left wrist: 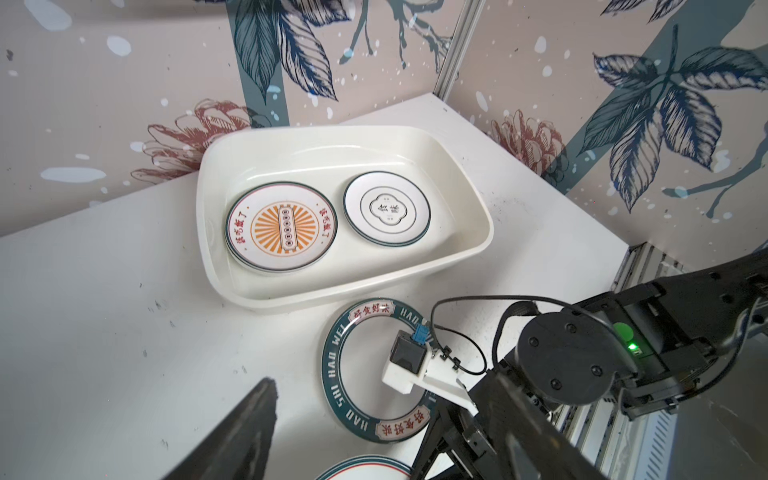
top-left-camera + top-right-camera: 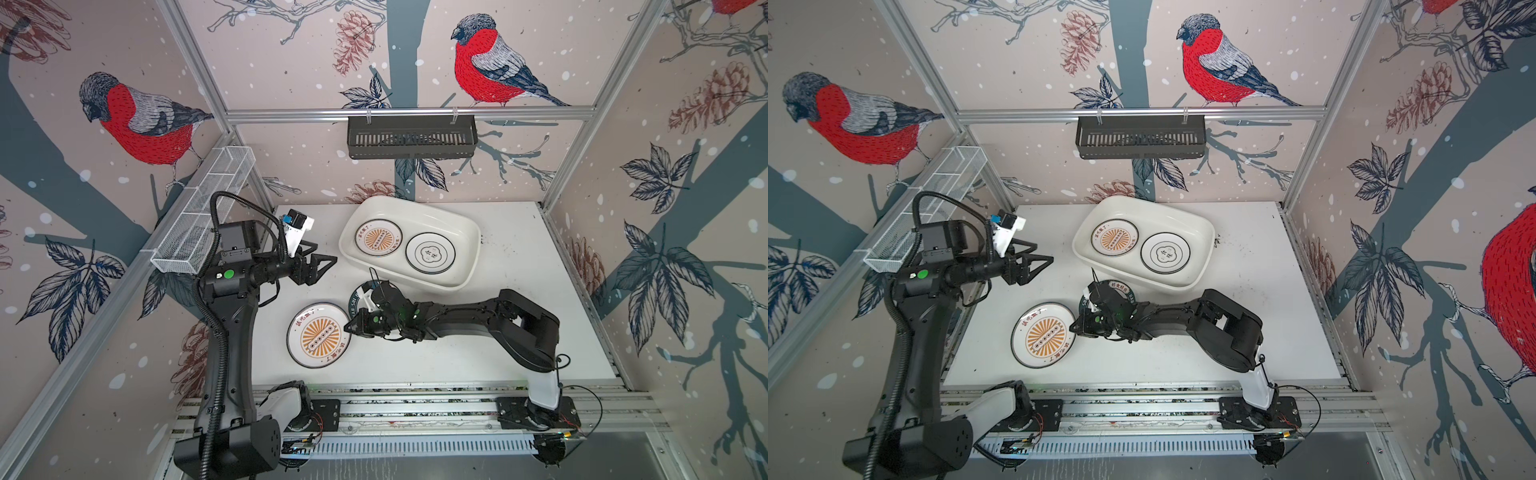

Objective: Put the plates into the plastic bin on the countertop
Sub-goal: 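Grip the orange-sunburst plate rim with the right gripper and tilt it up, then carry the upright orange-sunburst plate into the bin with the right gripper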

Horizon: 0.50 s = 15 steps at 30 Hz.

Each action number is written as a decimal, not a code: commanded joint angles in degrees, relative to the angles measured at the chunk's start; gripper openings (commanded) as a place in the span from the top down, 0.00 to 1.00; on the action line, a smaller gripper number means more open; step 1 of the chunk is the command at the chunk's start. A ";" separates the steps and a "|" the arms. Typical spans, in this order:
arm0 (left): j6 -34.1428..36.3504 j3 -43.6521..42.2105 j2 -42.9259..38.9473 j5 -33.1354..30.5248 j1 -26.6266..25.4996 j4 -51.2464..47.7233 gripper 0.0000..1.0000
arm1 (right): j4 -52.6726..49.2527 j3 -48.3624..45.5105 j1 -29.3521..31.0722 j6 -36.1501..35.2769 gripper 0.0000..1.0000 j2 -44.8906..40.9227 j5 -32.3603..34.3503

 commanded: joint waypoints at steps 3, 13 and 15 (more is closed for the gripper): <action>-4.40 2.55 -0.54 3.32 -0.06 3.92 0.20 | -3.44 2.16 -1.44 -3.94 0.97 -2.25 0.71; -7.16 5.02 -1.13 2.32 -0.02 5.95 0.20 | -10.38 7.35 -5.65 -8.55 0.97 -4.57 -0.78; -7.24 5.29 -1.03 2.33 -0.01 5.83 0.20 | -11.57 7.57 -6.95 -9.25 0.97 -5.34 -1.29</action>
